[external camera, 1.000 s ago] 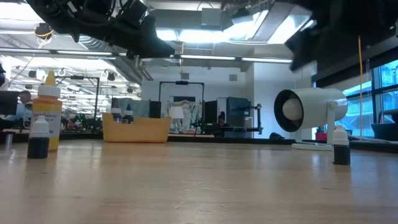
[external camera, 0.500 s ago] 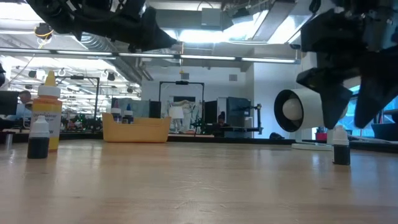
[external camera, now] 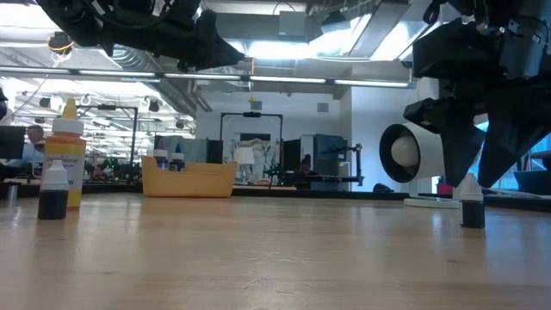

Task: Pick & Place food coloring
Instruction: Put the small purple food coloring bottle into the yellow bin

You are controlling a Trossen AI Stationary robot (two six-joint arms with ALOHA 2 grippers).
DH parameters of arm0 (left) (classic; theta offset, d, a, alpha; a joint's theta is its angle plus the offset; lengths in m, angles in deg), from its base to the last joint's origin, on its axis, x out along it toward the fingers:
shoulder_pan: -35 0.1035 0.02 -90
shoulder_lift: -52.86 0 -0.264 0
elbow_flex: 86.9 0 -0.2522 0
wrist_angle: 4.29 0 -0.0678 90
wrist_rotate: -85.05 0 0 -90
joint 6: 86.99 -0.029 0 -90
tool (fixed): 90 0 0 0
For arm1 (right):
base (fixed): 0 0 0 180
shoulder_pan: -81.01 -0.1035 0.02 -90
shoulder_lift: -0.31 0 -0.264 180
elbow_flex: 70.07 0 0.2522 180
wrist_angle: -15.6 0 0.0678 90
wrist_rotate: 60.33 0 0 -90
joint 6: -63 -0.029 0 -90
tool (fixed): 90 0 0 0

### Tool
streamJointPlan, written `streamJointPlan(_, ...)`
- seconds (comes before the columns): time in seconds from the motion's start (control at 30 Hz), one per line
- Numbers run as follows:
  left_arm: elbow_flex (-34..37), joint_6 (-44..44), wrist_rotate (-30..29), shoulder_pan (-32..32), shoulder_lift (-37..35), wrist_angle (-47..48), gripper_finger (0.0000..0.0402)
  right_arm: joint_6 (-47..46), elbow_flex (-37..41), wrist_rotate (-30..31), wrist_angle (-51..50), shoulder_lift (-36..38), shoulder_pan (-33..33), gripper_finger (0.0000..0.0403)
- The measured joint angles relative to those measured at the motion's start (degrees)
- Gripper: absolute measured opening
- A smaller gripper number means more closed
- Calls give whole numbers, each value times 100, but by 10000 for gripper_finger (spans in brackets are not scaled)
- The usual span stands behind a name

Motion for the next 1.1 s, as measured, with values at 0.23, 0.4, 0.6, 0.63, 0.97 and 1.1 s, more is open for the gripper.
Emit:
streamJointPlan(0.23, 0, 0, -1, 0, 0, 1, 133, 0, 11, 4, 47, -79, 0, 121)
streamJointPlan(0.4, 0, -2, -2, 0, 0, 1, 134, 9, 11, -31, 79, -206, 0, 107)
streamJointPlan(0.6, 0, -2, -2, 0, 0, 1, 136, 34, 11, -81, 83, -258, 0, 85)
streamJointPlan(0.63, -1, -2, -2, 0, 0, 1, 136, 65, 11, -81, 83, -258, 0, 80)
streamJointPlan(0.97, -2, -2, -2, 2, 0, 1, 136, 123, -304, -85, -603, 116, 504, 74)
streamJointPlan(1.1, -2, -2, -13, 1, 0, 1, 136, 438, -997, 273, -1169, 142, 1083, 74)
